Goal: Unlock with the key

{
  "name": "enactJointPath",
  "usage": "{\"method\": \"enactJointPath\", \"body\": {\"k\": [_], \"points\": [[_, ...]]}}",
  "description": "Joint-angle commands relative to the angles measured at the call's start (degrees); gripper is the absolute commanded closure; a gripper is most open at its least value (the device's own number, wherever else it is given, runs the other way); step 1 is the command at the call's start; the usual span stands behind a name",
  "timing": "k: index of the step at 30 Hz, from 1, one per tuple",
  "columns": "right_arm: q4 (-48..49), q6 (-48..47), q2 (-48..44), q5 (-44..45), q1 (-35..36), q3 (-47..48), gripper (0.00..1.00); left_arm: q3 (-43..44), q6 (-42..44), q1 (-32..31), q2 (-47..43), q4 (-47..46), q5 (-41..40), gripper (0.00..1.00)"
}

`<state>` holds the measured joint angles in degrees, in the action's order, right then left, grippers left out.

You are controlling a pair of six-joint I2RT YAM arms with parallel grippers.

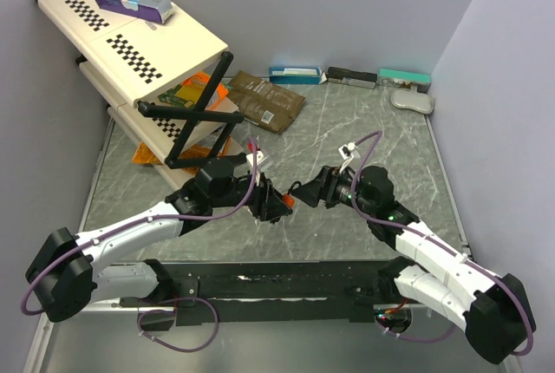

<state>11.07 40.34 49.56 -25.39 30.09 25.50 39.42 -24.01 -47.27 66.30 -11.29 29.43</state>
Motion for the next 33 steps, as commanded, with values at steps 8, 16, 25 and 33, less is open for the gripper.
{"method": "enactJointPath", "body": {"k": [8, 16, 25, 33], "points": [[2.81, 6.32, -0.69, 2.8, 1.55, 3.16, 0.16, 0.04, 2.04, -0.02, 0.14, -2.25, -3.5, 0.99], [6.41, 9.23, 1.24, 1.31, 2.43, 3.33, 0.16, 1.01, 2.48, -2.3, 1.54, -2.16, -6.05, 0.99], [9.49, 11.43, 4.66, -0.19, 3.66, 4.04, 0.16, 1.8, 2.3, -5.56, 3.31, -3.39, -8.6, 0.99], [14.68, 14.16, 7.3, -1.33, 4.72, 3.07, 0.17, 1.19, -0.16, -6.96, 4.62, -7.34, -8.95, 0.99]]}}
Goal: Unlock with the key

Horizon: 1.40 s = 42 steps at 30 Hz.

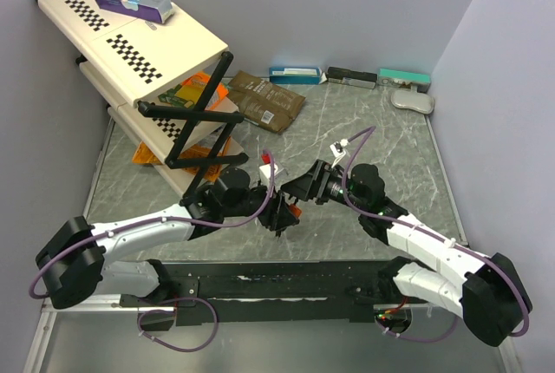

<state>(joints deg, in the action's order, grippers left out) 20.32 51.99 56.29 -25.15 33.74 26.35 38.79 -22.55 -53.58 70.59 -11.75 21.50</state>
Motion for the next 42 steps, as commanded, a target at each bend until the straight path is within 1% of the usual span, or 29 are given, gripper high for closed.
{"method": "enactJointPath", "body": {"k": [1, 5, 7, 12, 15, 16, 18, 20, 23, 26, 29, 32, 33, 36, 40, 42], "points": [[5.35, 2.59, 0.66, -1.49, 1.16, 2.3, 0.17, 1.82, -1.71, -0.82, 0.51, -6.88, -1.19, 0.99], [2.72, 1.02, 0.13, 0.7, 1.51, 2.39, 0.17, 1.38, -2.85, -0.91, -0.27, -6.01, -5.05, 0.99], [0.27, -0.56, -0.48, 3.07, 1.51, 2.48, 0.17, 1.47, -3.47, -1.0, -0.89, -4.17, -8.2, 0.99], [-3.52, -3.38, -1.62, 7.03, 1.42, 2.3, 0.16, 1.56, -6.19, -0.91, -1.42, 0.31, -12.44, 0.99], [-8.18, -4.34, -3.72, 11.51, 1.33, 2.57, 0.15, 2.26, -9.18, -1.26, -1.5, 5.67, -15.69, 0.99], [-8.8, -4.44, -4.6, 13.7, 1.33, 2.31, 0.15, 2.87, -10.75, -1.78, -1.68, 8.99, -18.31, 0.99], [-11.17, -5.05, -7.41, 15.91, 1.33, 1.69, 0.14, 3.49, -12.25, -2.4, -1.68, 11.56, -20.69, 0.99], [-13.97, -5.75, -9.26, 19.41, 1.25, 1.43, 0.14, 3.84, -14.62, -3.37, -1.24, 16.29, -21.32, 0.99], [-16.62, -7.07, -12.43, 23.46, 1.07, 1.51, 0.13, 4.19, -17.88, -5.12, -0.45, 19.99, -24.65, 0.99], [-19.26, -7.95, -15.07, 25.05, 0.98, 1.43, 0.13, 5.51, -20.08, -7.67, 0.78, 22.9, -26.5, 0.99], [-20.05, -8.13, -16.39, 26.46, 1.07, 0.99, 0.12, 6.65, -20.35, -8.03, 3.85, 25.54, -27.82, 0.99], [-19.88, -7.95, -16.3, 26.11, 0.98, 0.81, 0.12, 9.11, -17.89, -8.12, 8.68, 27.3, -29.58, 0.99], [-19.96, -7.95, -16.3, 25.85, 0.89, 0.9, 0.12, 10.59, -17.19, -8.12, 11.39, 28.52, -30.97, 0.99], [-20.05, -7.95, -16.57, 25.76, 0.98, 1.07, 0.12, 13.15, -15.87, -8.03, 15.7, 30.02, -34.22, 0.99], [-20.05, -7.78, -17.79, 26.29, 0.89, 0.46, 0.12, 16.49, -14.63, -7.85, 21.16, 30.73, -35.29, 0.99], [-21.72, -8.04, -18.23, 26.38, 0.81, 0.55, 0.12, 18.07, -14.63, -7.77, 23.96, 30.91, -35.73, 0.99]]}}
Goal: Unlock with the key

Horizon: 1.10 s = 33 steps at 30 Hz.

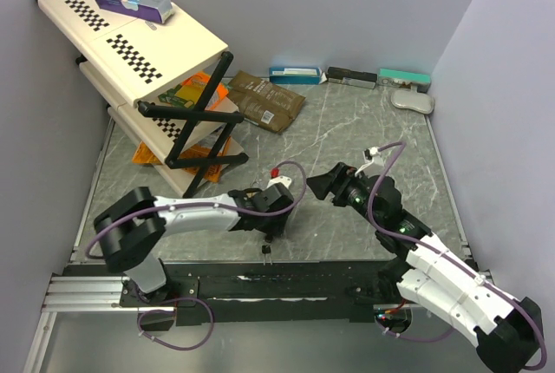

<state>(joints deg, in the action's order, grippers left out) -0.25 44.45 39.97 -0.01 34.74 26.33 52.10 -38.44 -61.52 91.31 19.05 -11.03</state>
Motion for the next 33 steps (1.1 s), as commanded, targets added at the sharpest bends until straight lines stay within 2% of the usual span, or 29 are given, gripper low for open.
{"method": "enactJointPath", "body": {"k": [1, 7, 15, 33], "points": [[-1.42, -0.5, -2.08, 1.42, -0.2, 0.74, 0.12, 5.2, 1.08, 0.17, 4.05, 1.07, -4.43, 0.99], [-2.65, -0.85, -3.58, 2.38, -0.2, 0.57, 0.12, 7.76, 0.12, 1.48, 9.15, 3.28, -6.11, 0.99], [-3.35, -1.29, -3.84, 3.09, -0.11, 0.74, 0.12, 11.01, 2.84, 4.38, 13.63, 3.89, -7.16, 0.99], [-2.82, -1.12, -2.52, 2.82, -0.29, 0.66, 0.12, 13.82, 7.94, 6.58, 16.71, 4.07, -10.68, 0.99]]}}
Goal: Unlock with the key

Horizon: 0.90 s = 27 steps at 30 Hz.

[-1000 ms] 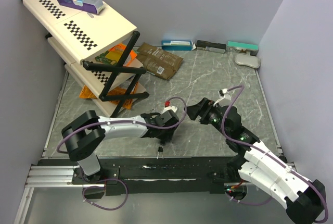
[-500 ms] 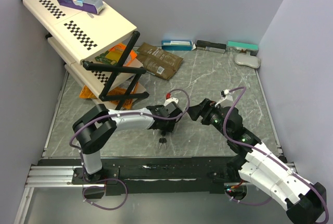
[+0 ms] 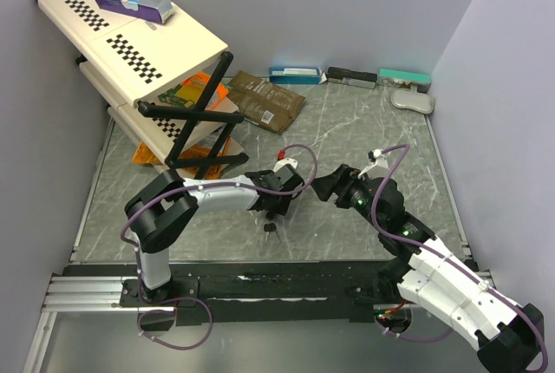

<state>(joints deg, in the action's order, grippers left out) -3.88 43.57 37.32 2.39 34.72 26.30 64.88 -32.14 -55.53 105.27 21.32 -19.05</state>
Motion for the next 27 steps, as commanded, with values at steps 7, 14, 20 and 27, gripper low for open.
{"method": "enactJointPath", "body": {"k": [7, 14, 20, 27], "points": [[0.36, -0.42, -0.76, 1.03, -0.27, 0.41, 0.12, 1.04, 1.29, 1.21, 3.01, 0.83, -3.19, 0.9], [0.19, -0.86, -1.11, 2.0, -0.27, -0.02, 0.12, -0.37, 0.59, 1.3, 0.37, -1.54, -4.51, 0.36], [0.1, -1.03, -1.11, 2.44, -0.27, 0.15, 0.12, 0.51, 1.47, 1.3, -1.03, -4.27, -3.63, 0.19], [0.89, -2.0, -0.85, 1.92, -0.88, 0.15, 0.11, -0.19, 4.36, 1.12, -5.78, -11.56, -0.38, 0.11]]}}
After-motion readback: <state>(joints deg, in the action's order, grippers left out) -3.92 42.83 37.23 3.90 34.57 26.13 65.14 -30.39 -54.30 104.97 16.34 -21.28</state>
